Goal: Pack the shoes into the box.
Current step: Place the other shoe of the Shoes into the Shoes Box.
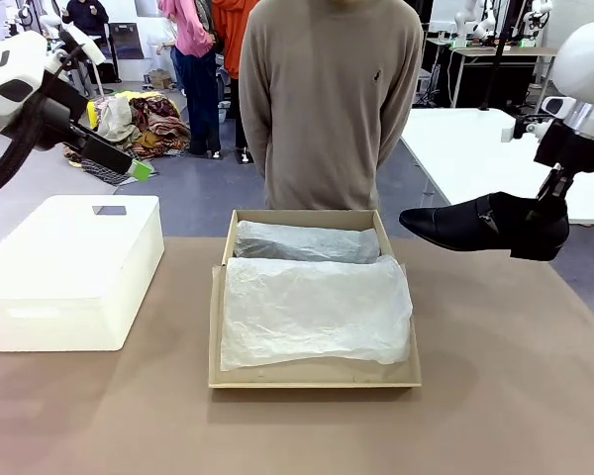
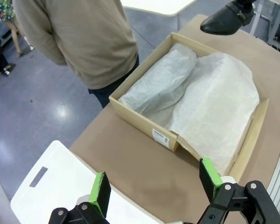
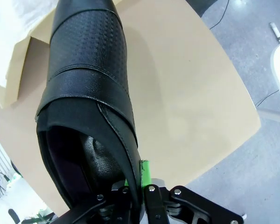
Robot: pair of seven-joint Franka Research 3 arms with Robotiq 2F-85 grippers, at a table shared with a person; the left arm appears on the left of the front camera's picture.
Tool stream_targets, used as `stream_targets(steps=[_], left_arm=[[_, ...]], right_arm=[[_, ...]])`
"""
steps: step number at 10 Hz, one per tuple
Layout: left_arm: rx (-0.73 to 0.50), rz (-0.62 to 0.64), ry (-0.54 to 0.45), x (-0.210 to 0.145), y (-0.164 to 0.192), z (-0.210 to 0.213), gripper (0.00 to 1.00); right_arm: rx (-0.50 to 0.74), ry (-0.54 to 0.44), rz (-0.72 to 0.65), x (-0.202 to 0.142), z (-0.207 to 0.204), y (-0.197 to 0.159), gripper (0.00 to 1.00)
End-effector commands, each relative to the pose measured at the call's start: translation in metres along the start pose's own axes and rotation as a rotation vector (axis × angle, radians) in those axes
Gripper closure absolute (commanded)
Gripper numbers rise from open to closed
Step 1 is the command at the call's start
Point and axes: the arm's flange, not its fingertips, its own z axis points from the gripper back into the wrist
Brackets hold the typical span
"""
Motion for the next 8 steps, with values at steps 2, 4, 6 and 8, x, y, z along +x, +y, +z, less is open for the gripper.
stream_targets(steps=[2, 4, 6, 8], left_arm=[[-0.012, -0.001, -0.012, -0.002, 0.000, -0.001, 0.00], [-0.012, -0.001, -0.012, -0.002, 0.000, -0.001, 0.00], [-0.012, -0.001, -0.012, -0.002, 0.000, -0.001, 0.00], [-0.012, -0.001, -0.012, -0.002, 0.000, -0.001, 0.00]], right_arm=[[0.000, 0.000, 0.000, 0.000, 0.000, 0.000, 1.00], [-0.026, -0.030, -0.135, 0.026, 0.013, 0.020, 1.00], [-0.034, -0.044, -0.310, 0.051, 0.026, 0.041, 1.00], [-0.070, -0.044, -0.464, 0.075, 0.034, 0.055, 1.00]])
